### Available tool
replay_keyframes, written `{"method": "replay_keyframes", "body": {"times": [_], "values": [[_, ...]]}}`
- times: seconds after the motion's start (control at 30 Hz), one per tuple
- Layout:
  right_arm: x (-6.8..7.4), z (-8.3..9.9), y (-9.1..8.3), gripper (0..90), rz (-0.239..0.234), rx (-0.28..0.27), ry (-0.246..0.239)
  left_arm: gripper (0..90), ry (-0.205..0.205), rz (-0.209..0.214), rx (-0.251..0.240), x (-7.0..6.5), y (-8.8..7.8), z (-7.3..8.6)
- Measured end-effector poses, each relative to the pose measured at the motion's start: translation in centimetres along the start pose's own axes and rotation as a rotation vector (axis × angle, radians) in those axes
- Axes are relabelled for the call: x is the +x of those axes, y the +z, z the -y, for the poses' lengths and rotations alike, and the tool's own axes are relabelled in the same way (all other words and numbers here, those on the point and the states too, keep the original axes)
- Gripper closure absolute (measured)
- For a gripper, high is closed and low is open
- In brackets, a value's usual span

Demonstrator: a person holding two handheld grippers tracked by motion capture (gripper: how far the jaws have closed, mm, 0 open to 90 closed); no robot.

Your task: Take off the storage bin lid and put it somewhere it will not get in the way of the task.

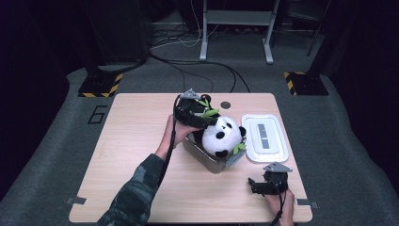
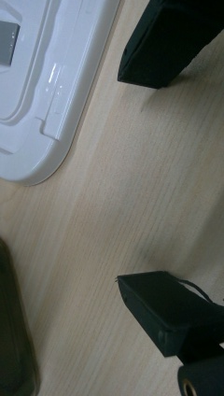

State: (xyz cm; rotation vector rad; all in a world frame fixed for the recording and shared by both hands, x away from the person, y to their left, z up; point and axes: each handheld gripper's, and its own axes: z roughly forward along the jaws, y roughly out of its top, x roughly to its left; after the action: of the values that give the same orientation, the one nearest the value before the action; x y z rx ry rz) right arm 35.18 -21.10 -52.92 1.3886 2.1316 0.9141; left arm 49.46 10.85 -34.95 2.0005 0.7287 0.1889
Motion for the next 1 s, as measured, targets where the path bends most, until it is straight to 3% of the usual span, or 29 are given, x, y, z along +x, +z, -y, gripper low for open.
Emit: {"method": "replay_keyframes", "body": {"times": [0.37, 0.57, 0.8, 0.87, 1.0], "values": [[0.0, 0.0, 0.0, 3.4, 0.0, -0.001, -0.003, 17.1, -0.032, -0.001, 0.09, 0.3, 1.5, 0.6], [0.0, 0.0, 0.0, 3.5, 0.0, 0.0, -0.001, 16.3, -0.055, 0.021, 0.105, 0.6, 1.7, 1.3], [0.0, 0.0, 0.0, 3.6, 0.0, 0.0, 0.001, 16.0, -0.016, -0.01, 0.038, -0.6, 0.9, -0.2], [0.0, 0.0, 0.0, 3.5, 0.0, 0.0, 0.0, 16.0, -0.016, -0.031, 0.04, -0.9, 1.4, -0.6], [0.0, 0.0, 0.0, 3.6, 0.0, 0.0, 0.0, 15.8, -0.026, -0.067, 0.091, -0.8, 3.2, -0.7]]}}
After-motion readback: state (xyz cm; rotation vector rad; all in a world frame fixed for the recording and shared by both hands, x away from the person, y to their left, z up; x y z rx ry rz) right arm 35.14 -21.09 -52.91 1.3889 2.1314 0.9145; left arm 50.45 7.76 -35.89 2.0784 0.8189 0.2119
